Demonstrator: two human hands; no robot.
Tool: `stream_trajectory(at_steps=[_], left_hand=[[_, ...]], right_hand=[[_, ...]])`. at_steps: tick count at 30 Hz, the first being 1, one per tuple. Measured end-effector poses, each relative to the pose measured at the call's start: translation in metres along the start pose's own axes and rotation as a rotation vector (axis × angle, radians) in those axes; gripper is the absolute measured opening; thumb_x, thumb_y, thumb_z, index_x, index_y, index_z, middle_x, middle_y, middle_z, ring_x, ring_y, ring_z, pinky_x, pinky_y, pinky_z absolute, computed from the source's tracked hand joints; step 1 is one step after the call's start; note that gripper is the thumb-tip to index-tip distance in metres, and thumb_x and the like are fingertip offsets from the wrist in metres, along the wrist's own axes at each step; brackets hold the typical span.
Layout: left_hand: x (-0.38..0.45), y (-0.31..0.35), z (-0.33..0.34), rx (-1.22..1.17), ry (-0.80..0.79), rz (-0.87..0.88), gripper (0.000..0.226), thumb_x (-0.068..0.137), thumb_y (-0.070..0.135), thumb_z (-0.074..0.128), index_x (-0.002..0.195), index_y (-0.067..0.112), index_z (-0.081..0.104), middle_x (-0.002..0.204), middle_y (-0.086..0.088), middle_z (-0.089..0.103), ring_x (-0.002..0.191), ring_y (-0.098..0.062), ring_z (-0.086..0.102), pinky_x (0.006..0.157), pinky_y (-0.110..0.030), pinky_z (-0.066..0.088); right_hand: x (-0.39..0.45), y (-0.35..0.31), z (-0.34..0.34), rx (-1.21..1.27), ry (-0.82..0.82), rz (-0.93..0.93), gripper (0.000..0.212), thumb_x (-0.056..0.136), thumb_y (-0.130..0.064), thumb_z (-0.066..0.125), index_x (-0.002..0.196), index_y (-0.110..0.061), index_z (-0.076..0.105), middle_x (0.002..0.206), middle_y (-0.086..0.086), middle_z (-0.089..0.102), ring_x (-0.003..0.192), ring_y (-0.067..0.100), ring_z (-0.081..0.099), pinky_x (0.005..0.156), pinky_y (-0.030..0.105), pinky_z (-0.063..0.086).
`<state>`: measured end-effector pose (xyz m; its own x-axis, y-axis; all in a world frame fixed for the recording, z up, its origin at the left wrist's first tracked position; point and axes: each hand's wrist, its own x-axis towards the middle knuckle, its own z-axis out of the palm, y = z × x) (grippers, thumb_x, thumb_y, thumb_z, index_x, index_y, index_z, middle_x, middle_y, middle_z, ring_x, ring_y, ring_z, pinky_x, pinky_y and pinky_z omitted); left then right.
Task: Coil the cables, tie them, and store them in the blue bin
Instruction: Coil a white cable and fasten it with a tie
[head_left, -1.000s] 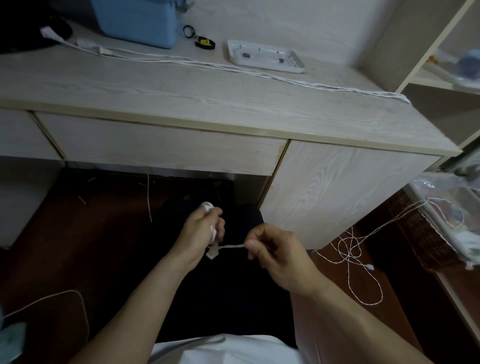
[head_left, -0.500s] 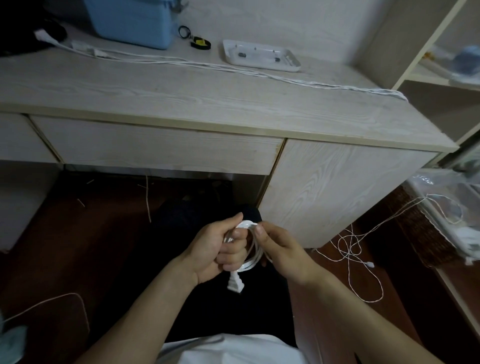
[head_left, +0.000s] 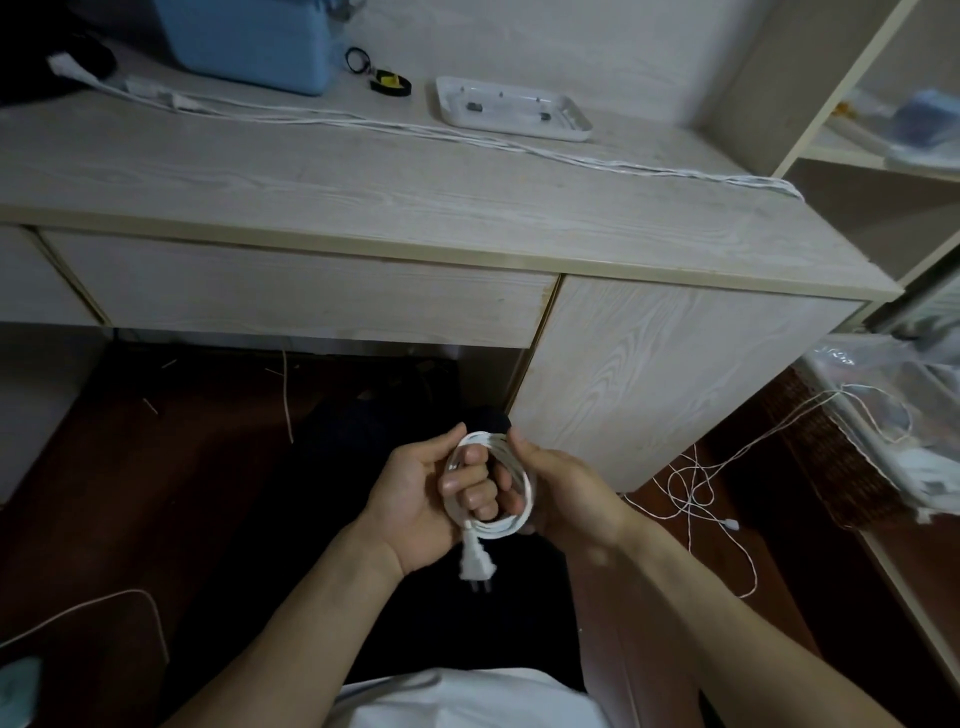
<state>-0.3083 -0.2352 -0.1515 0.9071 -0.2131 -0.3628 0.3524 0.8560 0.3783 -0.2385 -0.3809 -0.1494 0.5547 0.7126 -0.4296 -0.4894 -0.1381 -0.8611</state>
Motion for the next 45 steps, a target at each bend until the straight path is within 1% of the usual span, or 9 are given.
stream_trajectory(at_steps=[3,5,9,14,18,23,30,36,45], left_hand=[[0.001,0.002,-0.004,-0.096,-0.019,0.001,0.048,0.100,0.033,0.035,0.064,0.009,0.055,0.043,0.002,0.036,0.042,-0.014,0.041,0.046,-0.026,0.044],[0.000,0.004,-0.006,-0.077,-0.064,-0.004,0.046,0.100,0.031,0.034,0.068,0.008,0.058,0.049,0.001,0.041,0.045,-0.015,0.044,0.049,-0.028,0.046],[-0.002,0.002,-0.001,-0.013,-0.107,-0.017,0.032,0.092,0.022,0.041,0.077,0.002,0.061,0.063,-0.008,0.049,0.062,-0.023,0.054,0.067,-0.035,0.051],[0.002,0.002,-0.005,0.048,-0.051,-0.012,0.046,0.100,0.044,0.035,0.069,0.012,0.048,0.051,0.004,0.022,0.045,-0.012,0.020,0.047,-0.026,0.028],[0.002,0.008,-0.012,0.204,0.090,0.029,0.036,0.092,0.037,0.045,0.062,0.020,0.037,0.045,0.008,0.015,0.040,-0.009,0.009,0.041,-0.025,0.013],[0.002,0.019,-0.022,0.250,0.224,0.092,0.039,0.094,0.034,0.044,0.059,0.021,0.032,0.045,0.008,0.015,0.036,-0.009,0.012,0.040,-0.026,0.009],[0.005,0.026,-0.031,-0.090,0.211,0.294,0.044,0.099,0.033,0.037,0.057,0.020,0.039,0.043,0.008,0.019,0.034,-0.008,0.017,0.038,-0.024,0.015],[0.003,0.046,-0.033,-0.353,0.231,0.604,0.045,0.103,0.036,0.027,0.068,0.015,0.046,0.054,0.004,0.029,0.046,-0.011,0.027,0.057,-0.026,0.027],[0.007,0.047,-0.022,0.346,0.402,0.874,0.033,0.108,0.026,0.032,0.085,0.011,0.051,0.062,0.000,0.046,0.058,-0.015,0.044,0.058,-0.026,0.041]], right_hand=[[-0.002,-0.001,-0.001,0.005,-0.032,0.007,0.046,0.093,-0.054,0.048,0.079,-0.012,0.059,0.064,0.005,0.051,0.056,0.015,0.037,0.050,0.029,0.018],[-0.002,-0.003,-0.003,-0.003,0.002,0.030,0.042,0.093,-0.051,0.048,0.079,-0.013,0.059,0.068,0.004,0.053,0.058,0.014,0.043,0.050,0.025,0.027],[0.004,0.001,-0.006,0.083,0.120,0.001,0.044,0.088,-0.048,0.063,0.095,-0.004,0.063,0.083,0.015,0.056,0.067,0.019,0.057,0.070,0.030,0.047],[-0.001,0.002,-0.005,-0.131,0.130,-0.106,0.053,0.097,-0.049,0.050,0.064,-0.009,0.060,0.055,0.009,0.046,0.045,0.014,0.039,0.045,0.022,0.032],[-0.003,0.005,-0.009,-0.362,0.138,-0.226,0.044,0.098,-0.041,0.049,0.081,-0.003,0.059,0.059,0.002,0.050,0.049,0.009,0.043,0.050,0.018,0.035],[-0.002,0.006,-0.014,-0.466,0.237,-0.290,0.031,0.100,-0.023,0.055,0.089,0.003,0.067,0.064,-0.005,0.060,0.053,0.004,0.050,0.053,0.018,0.040],[-0.001,0.004,-0.020,-0.449,0.306,-0.320,0.016,0.097,-0.015,0.061,0.094,-0.002,0.071,0.067,0.000,0.064,0.054,0.005,0.056,0.052,0.016,0.043],[-0.004,0.008,-0.027,-0.764,0.174,-0.115,0.015,0.100,-0.025,0.058,0.101,-0.014,0.067,0.075,0.001,0.073,0.060,0.016,0.064,0.060,0.025,0.051],[-0.009,0.016,-0.005,-0.909,-0.119,-0.119,0.012,0.096,-0.025,0.065,0.101,-0.015,0.068,0.080,0.002,0.075,0.064,0.012,0.067,0.062,0.023,0.054]])
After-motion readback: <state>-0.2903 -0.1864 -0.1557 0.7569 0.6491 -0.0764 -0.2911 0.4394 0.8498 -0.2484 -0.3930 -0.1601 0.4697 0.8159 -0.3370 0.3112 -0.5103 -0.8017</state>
